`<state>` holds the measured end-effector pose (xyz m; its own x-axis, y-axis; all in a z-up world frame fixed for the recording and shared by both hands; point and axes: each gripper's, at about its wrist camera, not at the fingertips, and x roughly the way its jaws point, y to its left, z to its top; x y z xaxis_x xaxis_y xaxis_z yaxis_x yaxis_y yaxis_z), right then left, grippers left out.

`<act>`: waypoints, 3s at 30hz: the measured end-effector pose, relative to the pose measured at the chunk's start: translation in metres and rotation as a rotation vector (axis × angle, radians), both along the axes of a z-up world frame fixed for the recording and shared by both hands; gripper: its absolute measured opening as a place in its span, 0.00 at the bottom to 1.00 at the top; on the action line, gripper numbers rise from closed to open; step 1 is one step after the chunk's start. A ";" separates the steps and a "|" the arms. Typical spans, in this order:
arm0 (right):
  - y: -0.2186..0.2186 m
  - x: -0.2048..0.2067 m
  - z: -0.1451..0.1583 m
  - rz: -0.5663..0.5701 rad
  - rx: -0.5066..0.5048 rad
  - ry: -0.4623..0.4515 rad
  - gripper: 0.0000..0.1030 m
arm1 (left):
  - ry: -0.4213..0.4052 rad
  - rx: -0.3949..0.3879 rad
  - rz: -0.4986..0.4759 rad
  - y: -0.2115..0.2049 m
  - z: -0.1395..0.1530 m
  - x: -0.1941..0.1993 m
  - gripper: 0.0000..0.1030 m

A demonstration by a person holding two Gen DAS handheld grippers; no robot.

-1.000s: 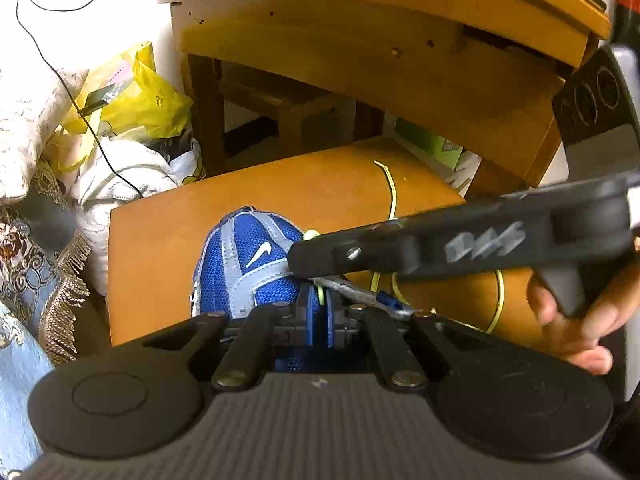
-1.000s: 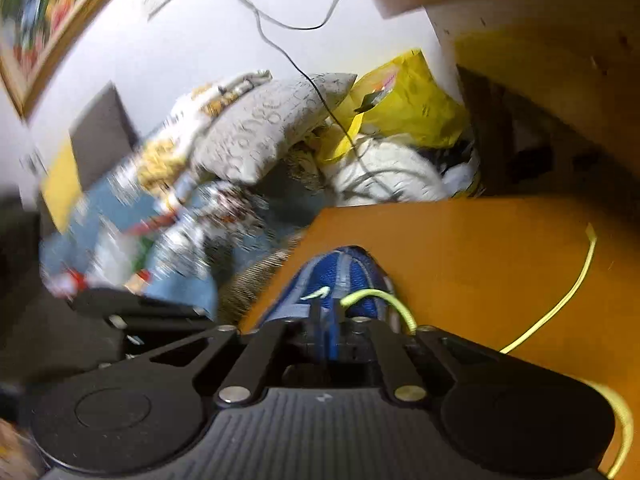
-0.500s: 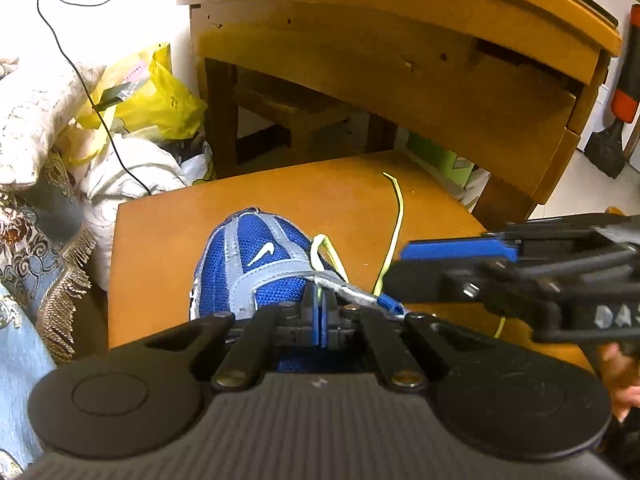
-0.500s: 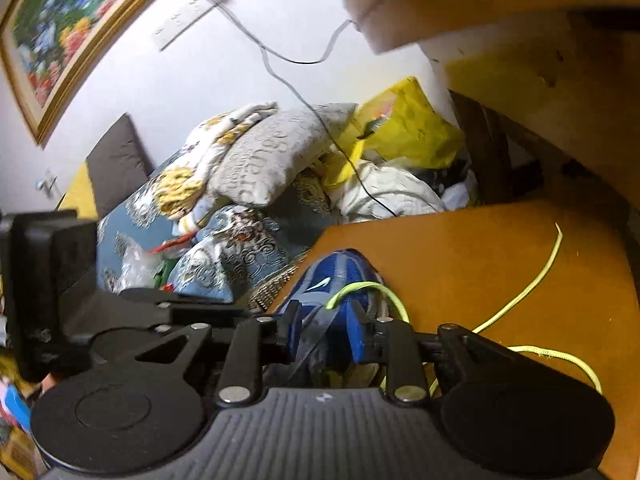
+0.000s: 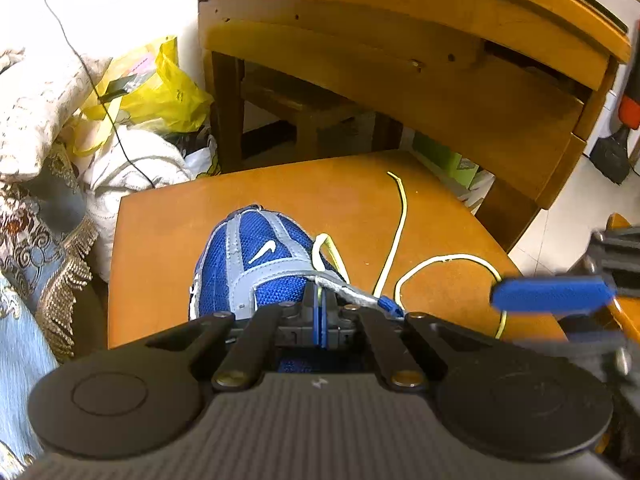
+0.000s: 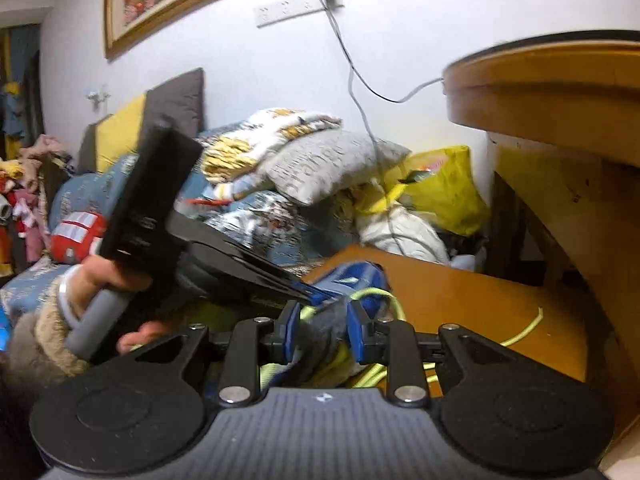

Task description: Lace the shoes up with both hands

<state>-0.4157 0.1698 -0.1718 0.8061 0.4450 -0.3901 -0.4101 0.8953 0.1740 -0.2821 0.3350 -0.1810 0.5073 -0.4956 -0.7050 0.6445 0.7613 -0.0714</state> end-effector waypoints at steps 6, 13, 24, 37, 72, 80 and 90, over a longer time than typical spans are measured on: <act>0.020 0.005 -0.006 0.007 -0.067 0.019 0.28 | 0.002 -0.010 0.014 0.007 0.002 -0.002 0.02; 0.034 0.004 -0.014 -0.070 -0.092 0.058 0.28 | -0.020 0.052 -0.022 0.006 0.013 -0.018 0.01; 0.029 0.003 -0.021 -0.126 -0.030 0.072 0.38 | -0.058 0.158 0.024 -0.004 0.017 -0.033 0.06; 0.029 0.004 -0.025 -0.105 -0.039 0.060 0.26 | -0.018 0.219 0.045 -0.020 0.006 -0.004 0.07; 0.028 -0.002 -0.034 -0.147 0.000 0.057 0.21 | -0.118 0.336 0.053 -0.033 0.000 -0.022 0.09; 0.028 -0.001 -0.035 -0.150 0.004 0.058 0.21 | -0.112 0.308 0.056 -0.033 0.000 -0.016 0.09; 0.034 -0.010 -0.039 -0.188 0.028 0.062 0.20 | -0.199 0.291 -0.030 -0.029 -0.005 -0.028 0.03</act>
<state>-0.4253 0.2040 -0.2113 0.8511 0.2999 -0.4309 -0.2237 0.9497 0.2191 -0.3100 0.3063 -0.1858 0.6371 -0.3051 -0.7078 0.6465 0.7116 0.2752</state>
